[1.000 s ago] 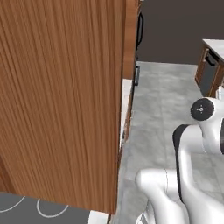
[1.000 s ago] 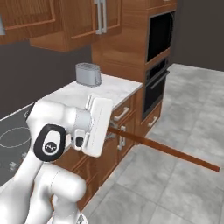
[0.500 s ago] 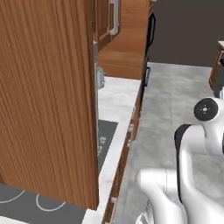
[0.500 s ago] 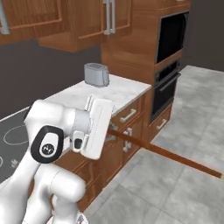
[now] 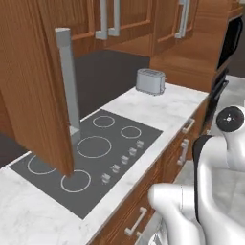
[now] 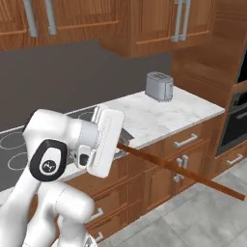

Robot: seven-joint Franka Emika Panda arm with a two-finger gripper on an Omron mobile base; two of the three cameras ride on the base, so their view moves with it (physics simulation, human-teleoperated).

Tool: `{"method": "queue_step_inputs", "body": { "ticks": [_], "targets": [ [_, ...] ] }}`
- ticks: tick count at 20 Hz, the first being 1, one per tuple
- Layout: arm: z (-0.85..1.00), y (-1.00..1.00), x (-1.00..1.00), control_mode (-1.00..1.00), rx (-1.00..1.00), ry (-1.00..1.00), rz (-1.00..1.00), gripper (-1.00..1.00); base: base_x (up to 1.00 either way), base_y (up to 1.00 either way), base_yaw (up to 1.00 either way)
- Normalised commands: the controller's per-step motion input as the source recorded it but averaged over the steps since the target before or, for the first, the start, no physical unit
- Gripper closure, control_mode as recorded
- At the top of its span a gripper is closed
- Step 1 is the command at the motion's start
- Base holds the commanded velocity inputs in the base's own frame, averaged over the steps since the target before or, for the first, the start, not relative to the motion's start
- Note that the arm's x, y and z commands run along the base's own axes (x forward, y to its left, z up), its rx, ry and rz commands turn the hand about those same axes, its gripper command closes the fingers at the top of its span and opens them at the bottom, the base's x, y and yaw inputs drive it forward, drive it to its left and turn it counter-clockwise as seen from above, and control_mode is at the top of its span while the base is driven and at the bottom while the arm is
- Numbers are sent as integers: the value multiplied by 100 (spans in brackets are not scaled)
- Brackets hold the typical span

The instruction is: Move the cutting board and knife to the sink. Then move spray from the cabinet to the counter.

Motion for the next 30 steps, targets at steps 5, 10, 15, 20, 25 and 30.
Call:
{"method": "queue_step_inputs", "body": {
  "ticks": [5, 10, 15, 20, 25, 30],
  "targets": [
    [0, 0, 0, 100, 0, 0, 0, 100, 31, -49, 34],
    [0, 0, 0, 100, 0, 0, 0, 100, 72, -79, 13],
    [0, 0, 0, 100, 0, 0, 0, 100, 21, -95, 3],
    [0, 0, 0, 100, 0, 0, 0, 100, 78, -79, 0],
    [0, 0, 0, 100, 0, 0, 0, 100, 10, -100, -5],
    [0, 0, 0, 100, 0, 0, 0, 100, 50, -100, -21]
  ]
}}
